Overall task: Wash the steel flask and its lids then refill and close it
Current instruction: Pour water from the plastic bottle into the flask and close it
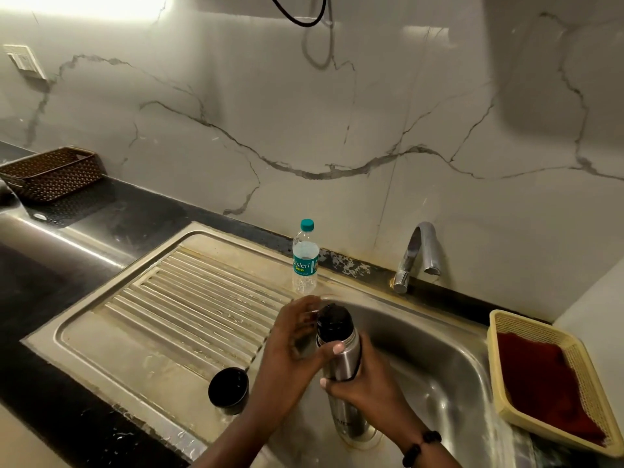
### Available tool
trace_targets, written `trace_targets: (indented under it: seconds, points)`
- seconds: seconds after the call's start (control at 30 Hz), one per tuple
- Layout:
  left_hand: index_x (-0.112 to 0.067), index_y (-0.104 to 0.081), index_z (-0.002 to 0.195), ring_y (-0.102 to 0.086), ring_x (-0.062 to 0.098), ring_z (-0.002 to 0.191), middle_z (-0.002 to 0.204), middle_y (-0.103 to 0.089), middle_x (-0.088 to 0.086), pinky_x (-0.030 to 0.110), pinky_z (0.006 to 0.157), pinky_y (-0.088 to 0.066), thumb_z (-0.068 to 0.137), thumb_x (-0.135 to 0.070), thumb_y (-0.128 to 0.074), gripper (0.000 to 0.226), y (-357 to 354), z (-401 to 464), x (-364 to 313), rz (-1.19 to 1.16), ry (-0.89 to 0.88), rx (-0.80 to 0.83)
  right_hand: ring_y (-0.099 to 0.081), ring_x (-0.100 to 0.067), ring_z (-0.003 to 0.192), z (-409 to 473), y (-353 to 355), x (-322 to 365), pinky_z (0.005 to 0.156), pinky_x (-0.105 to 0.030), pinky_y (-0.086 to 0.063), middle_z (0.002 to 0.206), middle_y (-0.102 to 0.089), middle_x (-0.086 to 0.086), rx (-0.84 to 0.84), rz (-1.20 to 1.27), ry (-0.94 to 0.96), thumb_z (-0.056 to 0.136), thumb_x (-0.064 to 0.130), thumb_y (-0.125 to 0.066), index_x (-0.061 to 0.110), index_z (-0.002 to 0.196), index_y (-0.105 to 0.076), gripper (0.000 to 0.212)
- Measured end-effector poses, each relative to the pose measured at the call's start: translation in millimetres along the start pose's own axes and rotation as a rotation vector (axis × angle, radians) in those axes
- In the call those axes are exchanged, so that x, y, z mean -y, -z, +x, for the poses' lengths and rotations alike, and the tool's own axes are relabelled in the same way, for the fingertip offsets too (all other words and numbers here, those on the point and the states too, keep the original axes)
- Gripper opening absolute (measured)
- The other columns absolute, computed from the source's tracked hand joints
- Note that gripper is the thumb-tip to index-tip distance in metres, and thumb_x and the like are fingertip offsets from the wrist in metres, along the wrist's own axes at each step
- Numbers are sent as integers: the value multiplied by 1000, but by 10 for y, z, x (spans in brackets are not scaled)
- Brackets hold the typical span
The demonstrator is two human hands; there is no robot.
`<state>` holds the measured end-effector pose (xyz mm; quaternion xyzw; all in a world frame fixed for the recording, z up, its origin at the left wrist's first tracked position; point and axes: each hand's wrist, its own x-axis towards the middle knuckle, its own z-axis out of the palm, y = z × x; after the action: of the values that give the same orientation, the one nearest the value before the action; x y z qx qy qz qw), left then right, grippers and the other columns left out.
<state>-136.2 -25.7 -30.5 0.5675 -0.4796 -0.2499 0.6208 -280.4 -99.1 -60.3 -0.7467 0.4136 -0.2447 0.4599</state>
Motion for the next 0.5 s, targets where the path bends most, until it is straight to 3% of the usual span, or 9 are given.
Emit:
trace_targets:
  seconds: [0.07, 0.13, 0.27, 0.37, 0.43, 0.5]
  points:
    - [-36, -49, 131, -55, 2, 124, 130, -59, -21, 17, 99, -46, 74, -39, -86, 68, 192, -69, 136, 111, 63, 41, -63, 2, 93, -2, -3, 6, 76, -21, -53, 105, -64, 25, 11, -2, 12, 59, 27, -87, 38, 110, -53, 63]
    - [-40, -47, 131, -46, 2, 129, 137, -51, -20, 22, 103, -42, 70, -65, -77, 72, 455, -162, 383, 393, 40, 44, -62, 5, 95, -10, -20, 13, 76, -15, -50, 108, -62, 29, 36, -3, 6, 60, 26, -88, 40, 111, -52, 64]
    - [-27, -51, 136, -36, 21, 126, 144, -43, -1, 42, 96, -43, 63, -89, -60, 95, 904, -412, 830, 874, -3, 113, -62, 7, 93, -30, -86, 15, 74, -13, -47, 105, -64, 28, 74, 3, -28, 61, 27, -88, 42, 111, -50, 64]
    - [-33, -47, 134, -52, 34, 109, 138, -43, 4, 45, 80, -54, 55, -71, -71, 91, 1136, -589, 1014, 1106, 28, 245, -63, 7, 92, -53, -140, 7, 73, -10, -46, 103, -65, 27, 99, -4, -37, 62, 27, -88, 40, 110, -50, 63]
    - [-38, -44, 134, -54, 25, 103, 129, -43, -5, 33, 77, -54, 61, -45, -80, 82, 1235, -633, 1080, 1084, 39, 324, -64, 5, 91, -72, -171, 2, 73, -12, -48, 103, -65, 26, 102, -3, -38, 61, 27, -88, 38, 110, -51, 62]
    - [-44, -41, 127, -49, 18, 102, 120, -42, -11, 28, 78, -51, 74, -32, -74, 64, 1262, -593, 1037, 1005, 66, 334, -64, 3, 90, -85, -184, 0, 71, -12, -48, 102, -66, 25, 99, -2, -34, 60, 27, -88, 35, 109, -52, 61]
